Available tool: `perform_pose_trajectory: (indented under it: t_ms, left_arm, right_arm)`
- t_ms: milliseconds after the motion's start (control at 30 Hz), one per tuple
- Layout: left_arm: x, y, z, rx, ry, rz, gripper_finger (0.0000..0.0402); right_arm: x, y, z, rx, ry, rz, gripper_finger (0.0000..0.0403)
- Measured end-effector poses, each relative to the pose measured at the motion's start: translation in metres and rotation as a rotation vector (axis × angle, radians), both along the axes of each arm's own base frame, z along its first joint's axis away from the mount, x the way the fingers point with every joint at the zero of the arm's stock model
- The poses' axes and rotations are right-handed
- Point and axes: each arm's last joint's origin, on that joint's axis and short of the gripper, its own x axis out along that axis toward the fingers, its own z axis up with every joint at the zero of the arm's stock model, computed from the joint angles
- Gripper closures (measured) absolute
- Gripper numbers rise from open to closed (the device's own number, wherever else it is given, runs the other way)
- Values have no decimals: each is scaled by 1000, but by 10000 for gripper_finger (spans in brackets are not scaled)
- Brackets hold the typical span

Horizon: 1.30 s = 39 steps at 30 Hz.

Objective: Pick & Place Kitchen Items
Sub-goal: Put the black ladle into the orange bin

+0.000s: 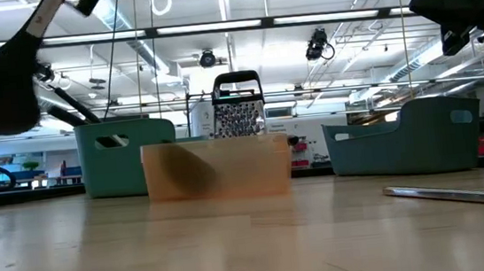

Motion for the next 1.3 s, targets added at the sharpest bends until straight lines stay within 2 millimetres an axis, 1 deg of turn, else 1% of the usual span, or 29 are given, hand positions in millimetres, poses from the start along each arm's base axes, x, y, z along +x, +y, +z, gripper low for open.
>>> perform_pose_trajectory:
  t_ms: [133,267,367,467,533,600,733,833,933,1067,1167,1300]
  left_arm:
    - [-34,17,-11,-75,-55,97,326]
    - [-59,27,-24,-140,-160,219,326]
    - [-66,31,-30,-173,-267,295,326]
    - [-66,34,-37,-145,-343,418,326]
    - [-63,35,-39,-129,-382,493,326]
    - [-58,35,-36,-114,-424,537,326]
    - [-44,31,-22,-59,-554,495,326]
    - [-32,29,-2,2,-611,492,326]
    - [-19,29,18,65,-614,511,326]
    - [3,30,44,138,-578,483,326]
    - [19,37,63,175,-531,490,326]
    - [41,53,82,146,-496,591,326]
  right_arm:
    - [0,0,0,-4,1,-2,387]
    - [0,0,0,-3,1,-9,387]
    - [0,0,0,-3,1,-9,387]
    - [0,0,0,-3,1,-9,387]
    - [0,0,0,-3,1,-9,387]
    - [0,0,0,-3,1,-9,387]
    - [0,0,0,-3,2,-9,387]
    - [0,0,0,-3,1,-8,387]
    - [0,0,0,-3,1,-8,387]
    - [0,0,0,1,0,-7,387]
    - [0,0,0,4,0,-4,387]
    - [0,0,0,4,0,-3,387]
